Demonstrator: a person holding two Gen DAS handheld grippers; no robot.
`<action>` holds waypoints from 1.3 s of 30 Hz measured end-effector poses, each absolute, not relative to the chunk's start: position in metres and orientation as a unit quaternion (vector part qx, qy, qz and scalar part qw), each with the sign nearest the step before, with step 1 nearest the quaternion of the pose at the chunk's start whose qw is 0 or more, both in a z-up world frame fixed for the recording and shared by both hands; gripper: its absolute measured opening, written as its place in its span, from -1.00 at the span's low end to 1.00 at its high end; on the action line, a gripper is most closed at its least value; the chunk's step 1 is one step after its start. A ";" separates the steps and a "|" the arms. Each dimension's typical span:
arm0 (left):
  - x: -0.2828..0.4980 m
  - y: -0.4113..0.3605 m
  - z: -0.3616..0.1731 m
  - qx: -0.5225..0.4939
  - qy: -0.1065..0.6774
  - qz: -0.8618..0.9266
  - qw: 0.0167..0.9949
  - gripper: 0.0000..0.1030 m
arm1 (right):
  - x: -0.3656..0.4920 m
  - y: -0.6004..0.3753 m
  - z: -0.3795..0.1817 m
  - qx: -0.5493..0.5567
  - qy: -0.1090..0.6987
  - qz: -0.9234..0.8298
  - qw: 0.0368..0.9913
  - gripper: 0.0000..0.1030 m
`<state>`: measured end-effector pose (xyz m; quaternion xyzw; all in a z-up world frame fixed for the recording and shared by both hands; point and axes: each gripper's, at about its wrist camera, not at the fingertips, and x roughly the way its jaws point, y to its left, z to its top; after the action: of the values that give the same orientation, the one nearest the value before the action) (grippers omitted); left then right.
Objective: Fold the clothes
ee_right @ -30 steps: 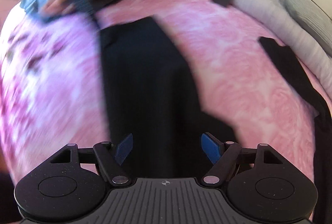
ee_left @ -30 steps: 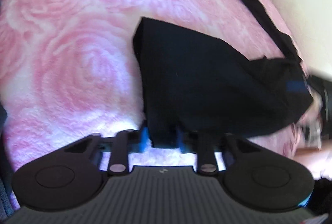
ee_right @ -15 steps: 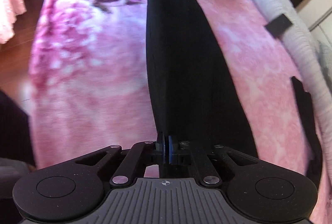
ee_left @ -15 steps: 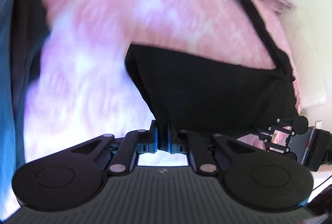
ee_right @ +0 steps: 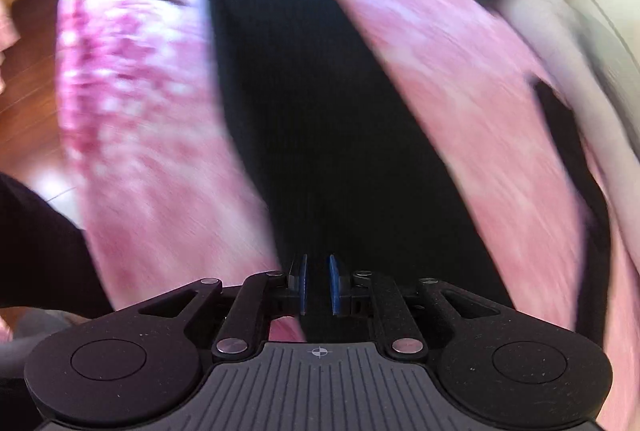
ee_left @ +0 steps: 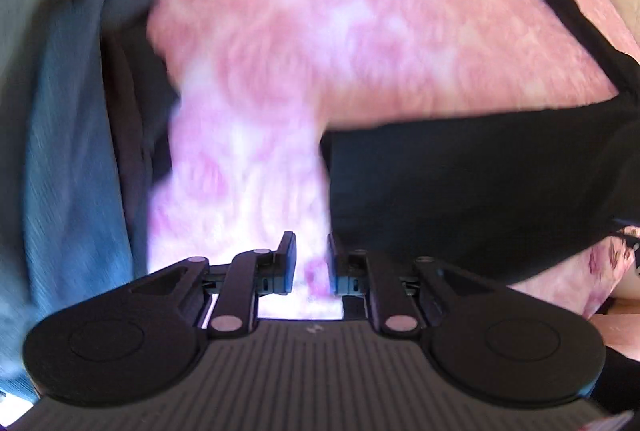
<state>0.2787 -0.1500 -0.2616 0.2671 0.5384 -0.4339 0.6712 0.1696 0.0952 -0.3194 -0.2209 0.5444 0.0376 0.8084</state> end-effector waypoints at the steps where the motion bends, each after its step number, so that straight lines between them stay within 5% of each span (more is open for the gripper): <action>1: 0.278 -0.161 -0.255 0.273 0.529 -0.442 0.671 -0.60 | 0.166 0.080 -0.313 -0.201 0.555 0.010 0.807 -0.82; 7: 0.262 -0.259 -0.229 0.324 0.455 -0.503 0.660 -0.53 | 0.144 -0.035 -0.273 -0.063 0.564 -0.170 0.806 -0.82; 11: 0.243 -0.343 -0.227 0.373 0.386 -0.533 0.654 -0.39 | 0.133 -0.108 -0.255 -0.068 0.535 -0.250 0.804 -0.82; 22: 0.191 -0.551 -0.294 0.562 0.176 -0.508 0.629 -0.06 | 0.162 -0.287 -0.273 -0.052 0.497 -0.203 0.842 -0.97; 23: 0.191 -0.564 -0.302 0.574 0.159 -0.504 0.625 -0.04 | 0.164 -0.297 -0.276 -0.060 0.492 -0.205 0.844 -0.87; 25: 0.192 -0.589 -0.322 0.601 0.120 -0.505 0.608 0.07 | 0.167 -0.315 -0.282 -0.075 0.484 -0.213 0.845 -0.27; 26: 0.193 -0.599 -0.333 0.612 0.101 -0.507 0.599 0.10 | 0.169 -0.321 -0.287 -0.075 0.485 -0.215 0.845 0.35; 27: 0.195 -0.610 -0.343 0.621 0.085 -0.510 0.589 0.16 | 0.170 -0.328 -0.291 -0.072 0.485 -0.214 0.845 0.55; 30: 0.205 -0.641 -0.373 0.646 0.052 -0.521 0.556 0.16 | 0.177 -0.343 -0.302 -0.060 0.487 -0.215 0.844 0.55; 33: 0.223 -0.664 -0.389 0.652 0.063 -0.543 0.526 0.08 | 0.180 -0.357 -0.305 -0.037 0.486 -0.217 0.846 0.55; 36: 0.237 -0.676 -0.382 0.639 0.104 -0.572 0.504 -0.93 | 0.182 -0.366 -0.305 -0.017 0.486 -0.214 0.847 0.55; 39: 0.248 -0.668 -0.362 0.634 0.056 -0.575 0.513 -0.95 | 0.187 -0.365 -0.309 -0.013 0.503 -0.198 0.841 0.55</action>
<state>0.2483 -0.6677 -0.3615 0.6344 0.0560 -0.5752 0.5134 0.1868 -0.3646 -0.3086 -0.0131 0.5034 -0.1977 0.8410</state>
